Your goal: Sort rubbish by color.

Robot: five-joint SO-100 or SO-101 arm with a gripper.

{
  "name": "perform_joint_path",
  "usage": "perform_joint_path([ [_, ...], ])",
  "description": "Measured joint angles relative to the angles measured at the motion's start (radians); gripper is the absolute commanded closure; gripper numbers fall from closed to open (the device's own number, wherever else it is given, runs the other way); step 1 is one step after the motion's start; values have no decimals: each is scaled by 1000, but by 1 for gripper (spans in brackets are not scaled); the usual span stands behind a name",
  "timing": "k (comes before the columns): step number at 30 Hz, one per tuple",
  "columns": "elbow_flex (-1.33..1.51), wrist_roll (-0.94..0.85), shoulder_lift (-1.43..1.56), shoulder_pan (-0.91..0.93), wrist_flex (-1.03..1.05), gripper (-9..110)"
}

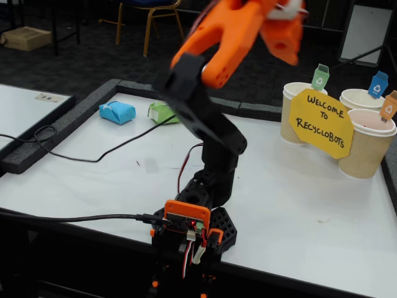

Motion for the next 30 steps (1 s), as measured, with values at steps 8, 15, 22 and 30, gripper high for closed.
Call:
perform_joint_path([
  [8,160,0,311,-275,121,101],
  [15,245,0,465,-508,158,101],
  [22,259,0,466,-672,158,101],
  [30,354,0,466,-781,104,101],
])
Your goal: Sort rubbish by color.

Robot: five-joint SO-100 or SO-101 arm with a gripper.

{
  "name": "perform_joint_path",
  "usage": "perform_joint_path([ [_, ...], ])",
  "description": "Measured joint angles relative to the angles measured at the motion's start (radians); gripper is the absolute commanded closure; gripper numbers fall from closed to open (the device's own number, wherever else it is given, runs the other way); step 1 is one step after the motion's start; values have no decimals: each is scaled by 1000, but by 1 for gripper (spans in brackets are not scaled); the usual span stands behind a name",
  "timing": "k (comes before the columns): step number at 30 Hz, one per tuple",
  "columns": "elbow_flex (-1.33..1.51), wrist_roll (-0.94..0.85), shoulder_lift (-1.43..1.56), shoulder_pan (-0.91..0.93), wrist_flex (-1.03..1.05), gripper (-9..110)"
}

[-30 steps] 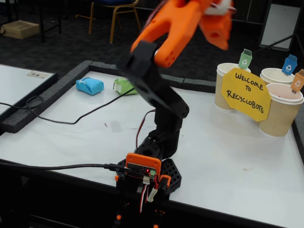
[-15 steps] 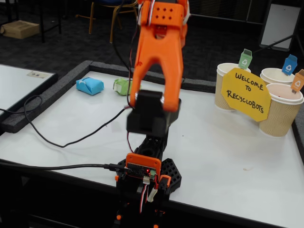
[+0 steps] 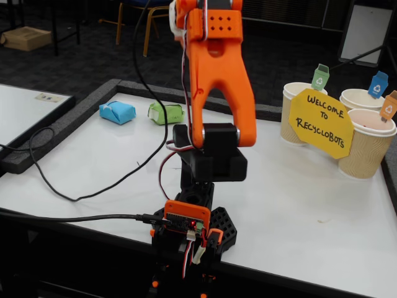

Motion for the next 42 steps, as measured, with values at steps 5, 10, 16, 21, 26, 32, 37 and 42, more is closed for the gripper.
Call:
perform_joint_path([
  [5,100,0,-5,-29,-84,101],
  [10,138,0,-51,-71,-141,101],
  [16,163,0,-130,-121,-176,101],
  [21,164,0,-272,-181,-176,101],
  [26,147,0,-394,-206,-196,101],
  [32,55,0,-557,-206,-258,96],
  [37,-67,0,-709,-206,-291,94],
  [42,-190,0,-897,-206,-333,90],
])
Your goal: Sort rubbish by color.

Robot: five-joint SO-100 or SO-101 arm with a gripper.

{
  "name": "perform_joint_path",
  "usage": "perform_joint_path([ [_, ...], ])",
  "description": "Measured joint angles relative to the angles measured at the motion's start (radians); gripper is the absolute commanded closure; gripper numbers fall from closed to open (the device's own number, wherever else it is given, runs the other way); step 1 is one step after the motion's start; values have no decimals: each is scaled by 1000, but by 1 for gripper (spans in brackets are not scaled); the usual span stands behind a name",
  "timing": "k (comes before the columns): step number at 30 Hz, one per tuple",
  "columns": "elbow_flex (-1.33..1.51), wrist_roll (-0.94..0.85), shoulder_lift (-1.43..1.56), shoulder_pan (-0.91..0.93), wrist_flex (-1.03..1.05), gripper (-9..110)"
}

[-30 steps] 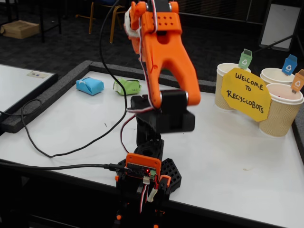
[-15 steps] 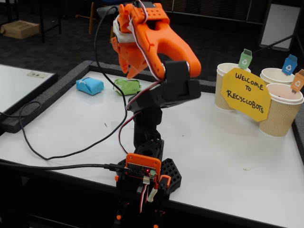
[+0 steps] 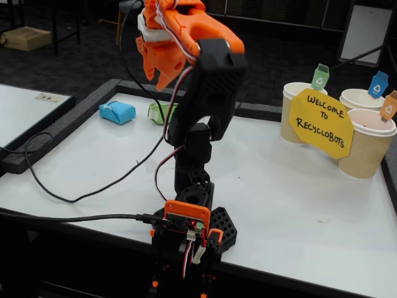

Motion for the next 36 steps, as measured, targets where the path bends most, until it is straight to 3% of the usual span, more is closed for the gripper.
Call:
perform_joint_path([
  [11,-123,0,-265,0,-117,81],
  [19,-133,5,-416,43,-235,81],
  [28,-249,170,-479,163,-267,82],
  [36,-282,272,-505,160,-198,82],
])
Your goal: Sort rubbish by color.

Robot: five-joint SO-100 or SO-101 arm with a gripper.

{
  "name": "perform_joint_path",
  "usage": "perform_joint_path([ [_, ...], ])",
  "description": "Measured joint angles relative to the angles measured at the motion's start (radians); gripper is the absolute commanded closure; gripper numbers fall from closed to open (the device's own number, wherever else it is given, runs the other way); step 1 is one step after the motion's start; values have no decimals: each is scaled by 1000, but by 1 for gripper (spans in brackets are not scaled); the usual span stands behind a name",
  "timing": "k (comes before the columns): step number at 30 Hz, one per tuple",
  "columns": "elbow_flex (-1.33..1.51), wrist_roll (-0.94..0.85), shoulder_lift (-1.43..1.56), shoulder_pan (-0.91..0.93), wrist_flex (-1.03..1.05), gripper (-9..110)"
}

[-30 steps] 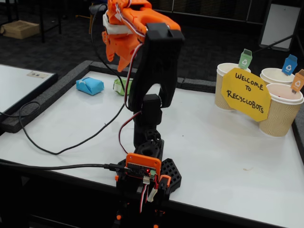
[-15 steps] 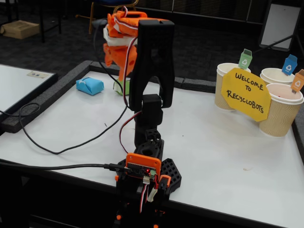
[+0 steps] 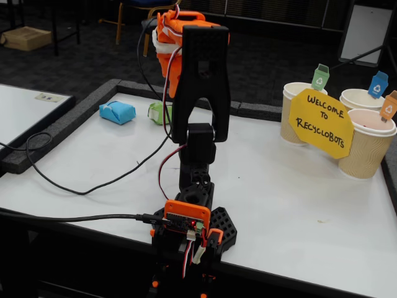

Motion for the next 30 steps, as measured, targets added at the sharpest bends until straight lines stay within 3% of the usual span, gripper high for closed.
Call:
perform_joint_path([
  [11,-40,9,-58,-75,61,83],
  [30,-295,9,-348,-8,75,84],
])
